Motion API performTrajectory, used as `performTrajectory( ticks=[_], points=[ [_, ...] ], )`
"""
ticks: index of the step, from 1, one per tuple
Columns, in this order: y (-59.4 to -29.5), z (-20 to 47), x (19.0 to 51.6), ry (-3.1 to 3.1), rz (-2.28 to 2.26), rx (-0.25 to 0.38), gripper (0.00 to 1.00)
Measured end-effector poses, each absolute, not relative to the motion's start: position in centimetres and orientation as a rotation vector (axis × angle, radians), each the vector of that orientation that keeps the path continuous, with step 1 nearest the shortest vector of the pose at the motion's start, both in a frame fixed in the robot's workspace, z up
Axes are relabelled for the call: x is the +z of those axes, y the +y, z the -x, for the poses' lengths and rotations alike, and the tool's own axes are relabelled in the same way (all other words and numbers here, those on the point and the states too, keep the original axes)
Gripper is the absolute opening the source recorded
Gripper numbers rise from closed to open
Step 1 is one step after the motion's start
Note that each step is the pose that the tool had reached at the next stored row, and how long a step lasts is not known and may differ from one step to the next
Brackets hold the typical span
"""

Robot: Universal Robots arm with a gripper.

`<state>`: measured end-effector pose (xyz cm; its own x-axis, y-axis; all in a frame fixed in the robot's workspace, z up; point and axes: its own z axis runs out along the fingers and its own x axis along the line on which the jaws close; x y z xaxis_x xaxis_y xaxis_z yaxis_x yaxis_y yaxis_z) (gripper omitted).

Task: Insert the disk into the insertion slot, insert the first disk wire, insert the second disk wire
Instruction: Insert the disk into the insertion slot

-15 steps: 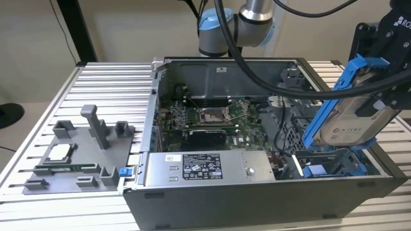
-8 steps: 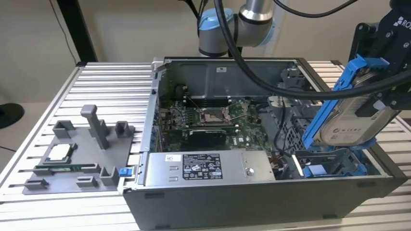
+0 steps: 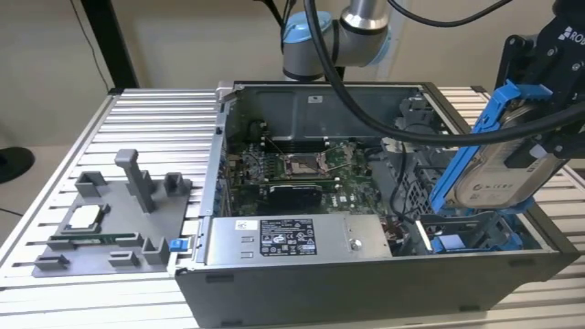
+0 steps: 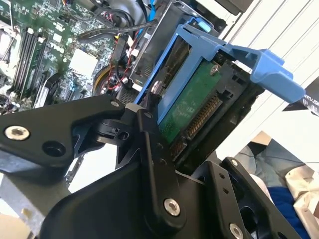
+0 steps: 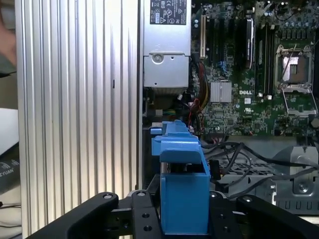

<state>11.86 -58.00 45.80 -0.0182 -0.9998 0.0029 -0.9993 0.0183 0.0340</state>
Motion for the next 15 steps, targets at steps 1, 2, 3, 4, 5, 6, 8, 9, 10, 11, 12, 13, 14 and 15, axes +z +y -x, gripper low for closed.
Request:
performTrajectory(
  ticks=[1, 2, 3, 4, 5, 6, 8, 9, 10, 11, 12, 13, 14, 15],
  points=[
    [-58.0, -11.9, 45.7, -2.223, -2.183, -0.035, 0.0],
    [-58.0, -11.9, 45.6, -2.223, -2.183, -0.035, 0.0],
    [-58.0, -12.0, 45.5, -2.224, -2.184, -0.034, 0.0],
    [-58.0, -12.0, 45.4, -2.224, -2.184, -0.034, 0.0],
    [-58.0, -12.0, 45.3, -2.225, -2.185, -0.033, 0.0],
    [-58.0, -12.1, 45.1, -2.226, -2.185, -0.032, 0.0],
    [-58.0, -12.2, 44.8, -2.226, -2.186, -0.033, 0.0],
    [-58.0, -12.3, 44.6, -2.226, -2.186, -0.034, 0.0],
    [-58.0, -12.4, 44.5, -2.227, -2.187, -0.034, 0.0],
    [-58.0, -12.4, 44.3, -2.227, -2.187, -0.036, 0.0],
    [-58.0, -12.4, 44.2, -2.228, -2.188, -0.037, 0.0],
    [-58.0, -12.5, 44.0, -2.229, -2.189, -0.039, 0.0],
    [-58.0, -12.5, 43.9, -2.23, -2.19, -0.04, 0.0],
    [-58.0, -12.5, 43.7, -2.23, -2.19, -0.041, 0.0]
  ],
)
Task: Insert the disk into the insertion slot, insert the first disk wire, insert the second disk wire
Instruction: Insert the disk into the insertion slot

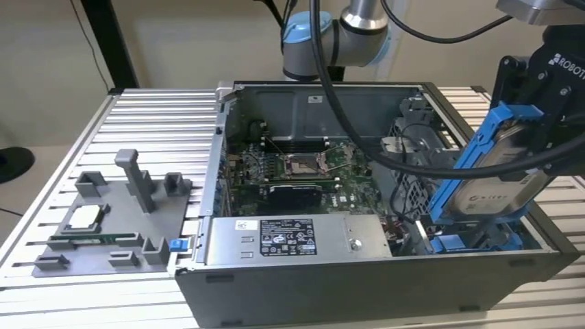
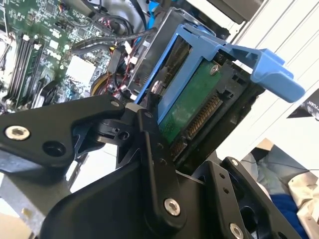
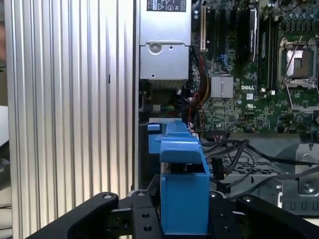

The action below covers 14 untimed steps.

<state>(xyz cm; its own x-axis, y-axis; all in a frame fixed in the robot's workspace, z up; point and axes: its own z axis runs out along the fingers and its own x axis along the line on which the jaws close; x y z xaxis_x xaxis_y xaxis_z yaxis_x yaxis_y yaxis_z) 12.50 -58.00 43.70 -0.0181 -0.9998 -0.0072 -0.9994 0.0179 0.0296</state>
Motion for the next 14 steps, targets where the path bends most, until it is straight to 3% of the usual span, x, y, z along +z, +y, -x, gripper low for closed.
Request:
performTrajectory(
  ticks=[14],
  points=[
    [-58.0, -12.6, 42.62, -2.23, -2.196, -0.041, 0.0]
  ],
)
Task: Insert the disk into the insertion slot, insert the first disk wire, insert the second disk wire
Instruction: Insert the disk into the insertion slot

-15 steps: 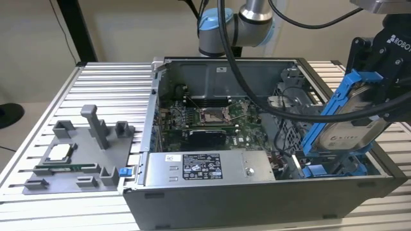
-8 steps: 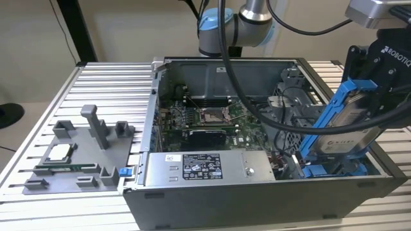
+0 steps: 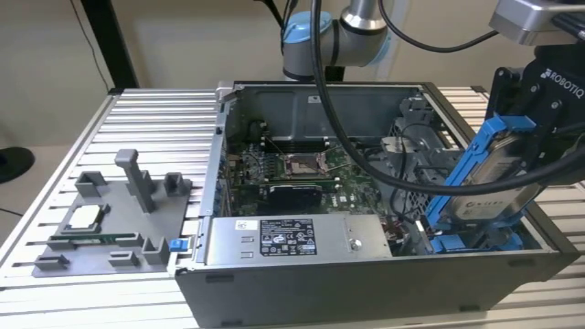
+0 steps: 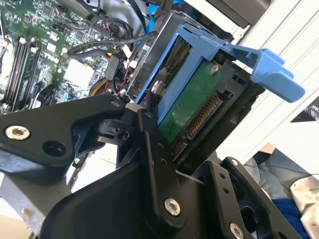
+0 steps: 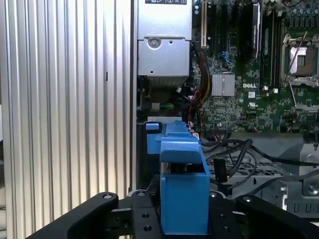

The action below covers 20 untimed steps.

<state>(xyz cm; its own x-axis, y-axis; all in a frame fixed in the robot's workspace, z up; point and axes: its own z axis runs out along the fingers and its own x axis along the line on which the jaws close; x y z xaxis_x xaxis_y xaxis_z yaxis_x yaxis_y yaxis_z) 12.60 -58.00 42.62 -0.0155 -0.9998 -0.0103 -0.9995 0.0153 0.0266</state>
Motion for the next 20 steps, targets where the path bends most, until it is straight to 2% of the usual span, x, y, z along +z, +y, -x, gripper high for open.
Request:
performTrajectory(
  ticks=[20],
  points=[
    [-57.7, -13.0, 40.5, -2.214, -2.213, -0.041, 0.0]
  ],
)
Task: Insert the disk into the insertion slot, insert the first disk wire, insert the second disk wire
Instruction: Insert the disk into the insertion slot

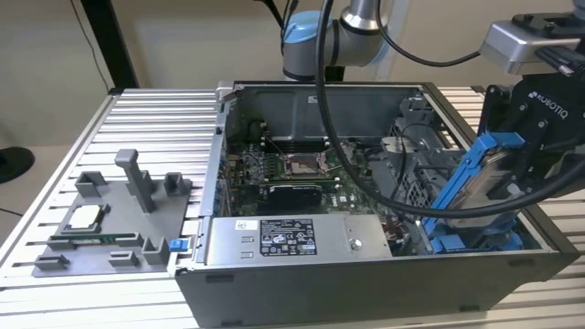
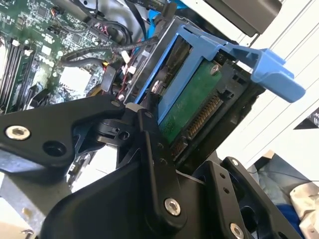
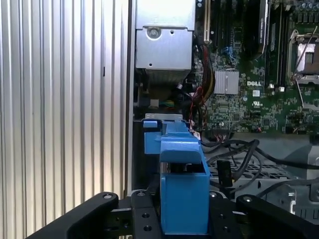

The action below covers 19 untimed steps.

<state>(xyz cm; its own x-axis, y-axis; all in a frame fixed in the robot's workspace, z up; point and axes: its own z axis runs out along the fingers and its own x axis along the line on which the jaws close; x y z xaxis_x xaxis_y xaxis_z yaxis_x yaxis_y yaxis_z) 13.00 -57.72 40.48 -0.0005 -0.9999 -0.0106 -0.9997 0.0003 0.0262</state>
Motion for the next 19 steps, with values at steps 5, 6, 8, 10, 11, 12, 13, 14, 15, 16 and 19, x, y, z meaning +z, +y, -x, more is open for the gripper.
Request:
performTrajectory(
  ticks=[5, 6, 8, 10, 11, 12, 13, 14, 15, 16, 19],
  points=[
    [-57.5, -13.0, 39.8, -2.214, -2.213, -0.041, 0.0],
    [-57.5, -13.0, 39.6, -2.214, -2.213, -0.041, 0.0],
    [-57.5, -13.0, 39.2, -2.214, -2.213, -0.041, 0.0],
    [-57.5, -13.0, 38.8, -2.214, -2.213, -0.041, 0.0],
    [-57.5, -13.1, 38.7, -2.214, -2.213, -0.041, 0.0],
    [-57.5, -13.1, 38.5, -2.214, -2.213, -0.041, 0.0],
    [-57.5, -13.1, 38.3, -2.214, -2.213, -0.041, 0.0],
    [-57.5, -13.0, 38.2, -2.214, -2.213, -0.041, 0.0],
    [-57.5, -13.0, 38.2, -2.214, -2.213, -0.041, 0.0],
    [-57.5, -13.1, 38.2, -2.214, -2.213, -0.041, 0.0],
    [-57.5, -13.0, 38.2, -2.214, -2.213, -0.041, 0.0]
  ],
)
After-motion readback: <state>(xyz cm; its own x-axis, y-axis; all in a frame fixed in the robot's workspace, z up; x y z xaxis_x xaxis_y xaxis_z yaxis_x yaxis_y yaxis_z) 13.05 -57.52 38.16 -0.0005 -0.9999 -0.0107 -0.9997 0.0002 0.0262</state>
